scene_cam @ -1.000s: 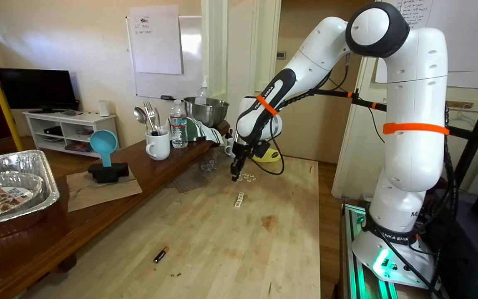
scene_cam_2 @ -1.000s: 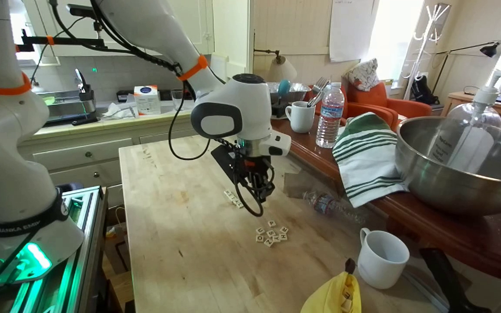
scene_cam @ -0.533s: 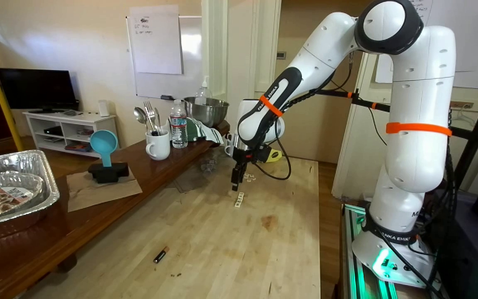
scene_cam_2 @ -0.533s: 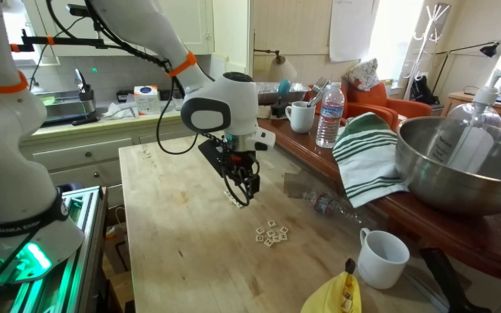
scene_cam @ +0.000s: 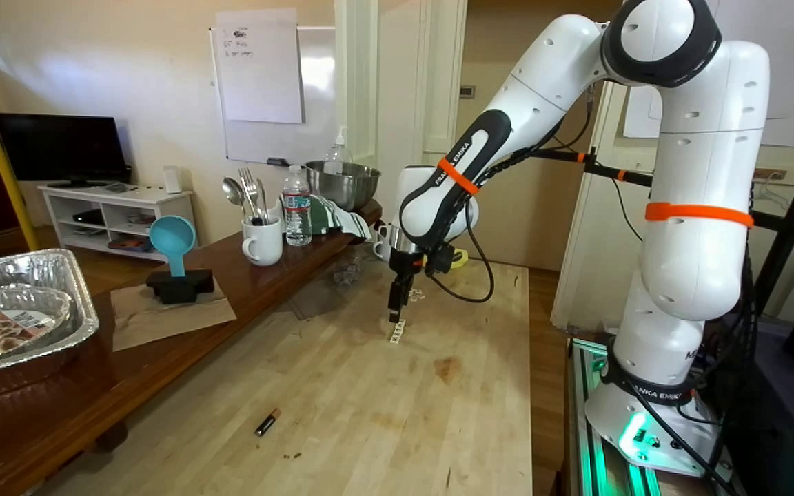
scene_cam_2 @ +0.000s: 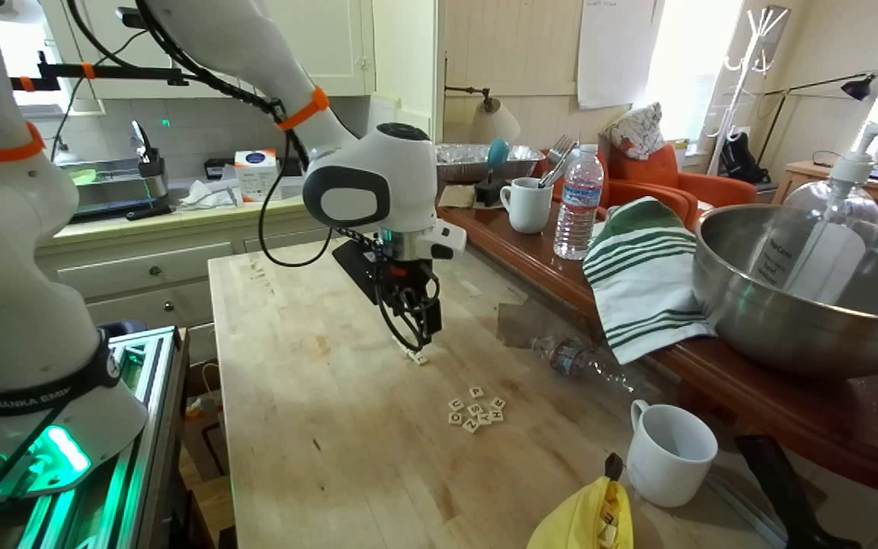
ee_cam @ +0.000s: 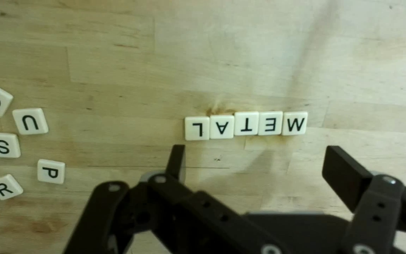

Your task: Create the word 'Metal' from the tiles.

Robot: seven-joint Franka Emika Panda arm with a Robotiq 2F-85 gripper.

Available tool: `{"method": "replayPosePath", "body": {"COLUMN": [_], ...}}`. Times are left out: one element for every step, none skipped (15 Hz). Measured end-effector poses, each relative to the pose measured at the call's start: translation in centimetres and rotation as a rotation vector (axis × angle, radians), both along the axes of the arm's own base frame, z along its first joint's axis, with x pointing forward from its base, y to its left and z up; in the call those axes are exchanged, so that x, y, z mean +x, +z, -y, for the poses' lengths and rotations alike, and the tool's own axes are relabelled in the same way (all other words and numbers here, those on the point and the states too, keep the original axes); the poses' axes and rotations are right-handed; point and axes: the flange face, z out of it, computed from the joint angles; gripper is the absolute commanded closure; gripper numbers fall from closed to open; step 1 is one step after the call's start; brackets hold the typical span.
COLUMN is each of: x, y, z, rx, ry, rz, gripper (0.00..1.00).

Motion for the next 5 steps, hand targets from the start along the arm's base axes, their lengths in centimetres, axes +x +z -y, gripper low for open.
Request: {"method": "replayPosePath", "body": {"x": [-0.12,-0.21,-0.25,-0.28,-0.3], "y": [0.02,0.07,0.12,0.16,0.19], "z": [-0.12,-0.22,-0.29,-0.34,-0.35], "rx": [0.0,-0.001,-0.001,-0.001,-0.001], "ry": [0.002,0.004,0.006,0.007,0.007], "rz": [-0.001,-0.001,0.0,0.001,0.001], "gripper": [0.0,0.0,0.0,0.0,0.0]}}
